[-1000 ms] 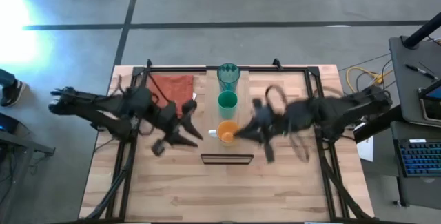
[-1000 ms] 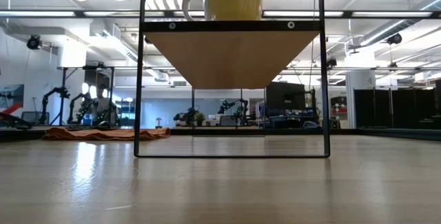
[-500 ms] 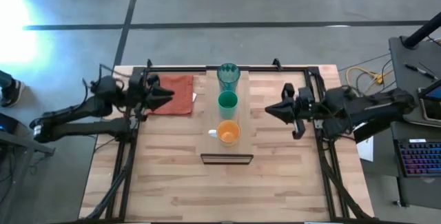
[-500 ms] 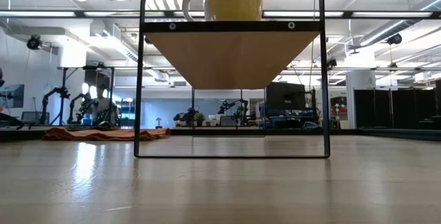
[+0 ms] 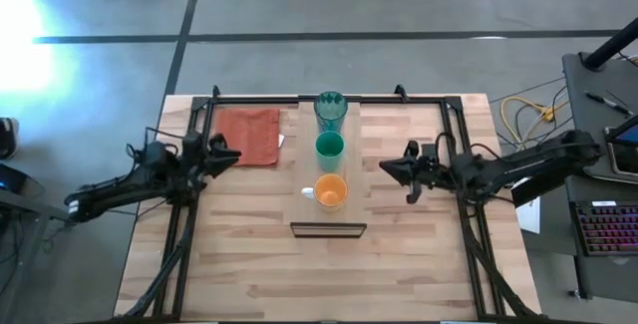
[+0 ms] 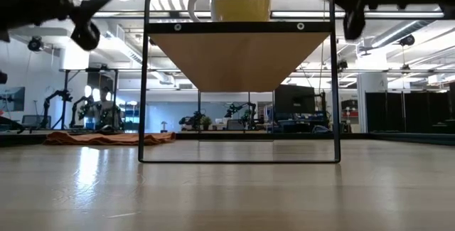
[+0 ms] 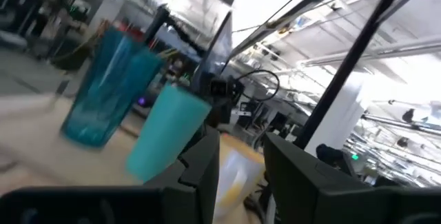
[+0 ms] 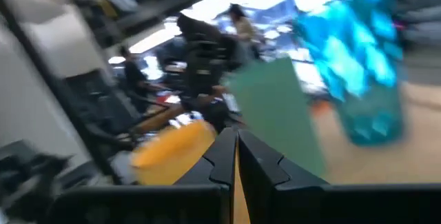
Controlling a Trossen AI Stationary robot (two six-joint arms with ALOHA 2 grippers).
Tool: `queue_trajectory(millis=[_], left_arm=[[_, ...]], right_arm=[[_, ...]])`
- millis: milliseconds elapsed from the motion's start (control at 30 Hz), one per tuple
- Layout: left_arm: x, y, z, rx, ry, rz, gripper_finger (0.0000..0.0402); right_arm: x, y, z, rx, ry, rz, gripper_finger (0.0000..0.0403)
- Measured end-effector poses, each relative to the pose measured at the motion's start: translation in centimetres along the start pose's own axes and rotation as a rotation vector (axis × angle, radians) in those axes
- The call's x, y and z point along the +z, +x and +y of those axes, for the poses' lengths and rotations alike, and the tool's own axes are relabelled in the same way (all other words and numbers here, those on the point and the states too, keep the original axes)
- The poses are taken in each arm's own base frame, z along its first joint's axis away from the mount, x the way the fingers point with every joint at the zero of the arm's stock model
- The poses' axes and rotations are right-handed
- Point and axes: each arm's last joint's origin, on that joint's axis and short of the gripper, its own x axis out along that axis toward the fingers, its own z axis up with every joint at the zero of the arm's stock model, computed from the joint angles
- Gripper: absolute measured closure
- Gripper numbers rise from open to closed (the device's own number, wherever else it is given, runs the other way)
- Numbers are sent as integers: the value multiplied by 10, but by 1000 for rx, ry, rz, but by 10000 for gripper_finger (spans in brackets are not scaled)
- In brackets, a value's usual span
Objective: Stack small to large cups/mugs on shelf
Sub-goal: Return to Home Position
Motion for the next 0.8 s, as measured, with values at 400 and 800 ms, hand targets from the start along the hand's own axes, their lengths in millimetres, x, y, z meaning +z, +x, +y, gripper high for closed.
queue_trajectory(millis=[400, 800], left_arm=[[-25, -9, 17, 139, -85, 104, 302], [-17, -9, 14, 159, 12, 71, 302]], right_arm=[[-11, -44, -22, 73, 30, -229, 392], [-28, -70, -39, 93, 140, 67, 392]])
